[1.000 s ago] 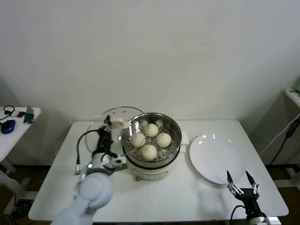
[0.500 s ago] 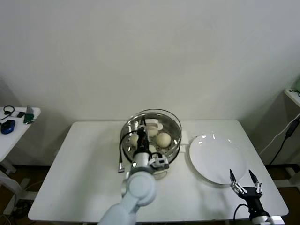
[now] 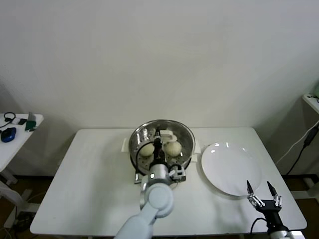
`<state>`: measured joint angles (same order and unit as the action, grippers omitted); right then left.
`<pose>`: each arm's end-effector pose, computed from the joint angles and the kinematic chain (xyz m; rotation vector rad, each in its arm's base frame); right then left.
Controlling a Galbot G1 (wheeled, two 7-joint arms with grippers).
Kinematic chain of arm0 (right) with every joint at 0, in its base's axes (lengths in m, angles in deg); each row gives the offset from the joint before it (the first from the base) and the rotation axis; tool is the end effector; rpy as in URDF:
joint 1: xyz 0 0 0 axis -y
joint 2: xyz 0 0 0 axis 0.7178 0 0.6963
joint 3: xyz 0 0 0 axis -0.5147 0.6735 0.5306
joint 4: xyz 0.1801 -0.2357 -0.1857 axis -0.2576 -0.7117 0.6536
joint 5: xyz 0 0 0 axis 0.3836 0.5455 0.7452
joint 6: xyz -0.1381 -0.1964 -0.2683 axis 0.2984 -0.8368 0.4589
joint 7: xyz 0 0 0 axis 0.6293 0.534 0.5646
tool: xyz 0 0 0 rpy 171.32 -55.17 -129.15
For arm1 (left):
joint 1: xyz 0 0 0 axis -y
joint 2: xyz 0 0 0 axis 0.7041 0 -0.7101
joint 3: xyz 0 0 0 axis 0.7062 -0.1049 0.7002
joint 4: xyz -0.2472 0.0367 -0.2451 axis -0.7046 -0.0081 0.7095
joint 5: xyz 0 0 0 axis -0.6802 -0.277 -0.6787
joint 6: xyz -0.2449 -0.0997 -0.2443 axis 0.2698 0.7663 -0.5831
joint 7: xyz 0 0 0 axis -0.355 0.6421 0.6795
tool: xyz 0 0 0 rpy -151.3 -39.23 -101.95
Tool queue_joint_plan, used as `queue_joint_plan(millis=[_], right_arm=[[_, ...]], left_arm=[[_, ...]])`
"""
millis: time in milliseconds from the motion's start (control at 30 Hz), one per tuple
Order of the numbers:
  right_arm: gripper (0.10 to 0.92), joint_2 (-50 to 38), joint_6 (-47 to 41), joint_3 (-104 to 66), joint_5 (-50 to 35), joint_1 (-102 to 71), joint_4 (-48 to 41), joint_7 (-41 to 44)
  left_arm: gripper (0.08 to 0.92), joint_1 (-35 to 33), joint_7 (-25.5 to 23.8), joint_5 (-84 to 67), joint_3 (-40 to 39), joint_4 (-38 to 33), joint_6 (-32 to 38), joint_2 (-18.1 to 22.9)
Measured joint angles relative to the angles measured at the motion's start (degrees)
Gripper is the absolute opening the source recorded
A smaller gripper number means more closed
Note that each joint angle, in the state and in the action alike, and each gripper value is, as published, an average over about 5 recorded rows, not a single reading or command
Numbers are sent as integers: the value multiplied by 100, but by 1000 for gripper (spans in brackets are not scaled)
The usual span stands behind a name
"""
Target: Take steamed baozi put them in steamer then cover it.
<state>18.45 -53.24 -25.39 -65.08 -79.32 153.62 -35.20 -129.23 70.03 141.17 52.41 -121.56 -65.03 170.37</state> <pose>0.1433 -0.1763 -0.4064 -0.0630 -3.0650 -0.0727 0.3110 -0.1956 -0.2751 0.0512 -2.2567 -2.1055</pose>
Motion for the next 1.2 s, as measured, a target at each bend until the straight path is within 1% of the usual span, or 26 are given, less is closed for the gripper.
queue_joint_plan(millis=[367, 667, 767, 933, 1200], right_arm=[[823, 57, 62, 44, 0, -42, -41, 31], [823, 71, 83, 66, -15, -46, -63, 47], [823, 67, 55, 88, -21, -45, -47, 57], [823, 50, -67, 120, -24, -45, -9, 42], [823, -1, -268, 151, -19, -75, 63, -114]], left_arm=[[145, 18, 100, 82, 53, 191, 29, -43], [151, -23, 158, 66, 41, 196, 61, -43], [205, -9, 138, -42, -18, 120, 41, -76], [349, -55, 33, -309, -125, -120, -15, -200], [583, -399, 22, -833, -59, -905, -12, -617]])
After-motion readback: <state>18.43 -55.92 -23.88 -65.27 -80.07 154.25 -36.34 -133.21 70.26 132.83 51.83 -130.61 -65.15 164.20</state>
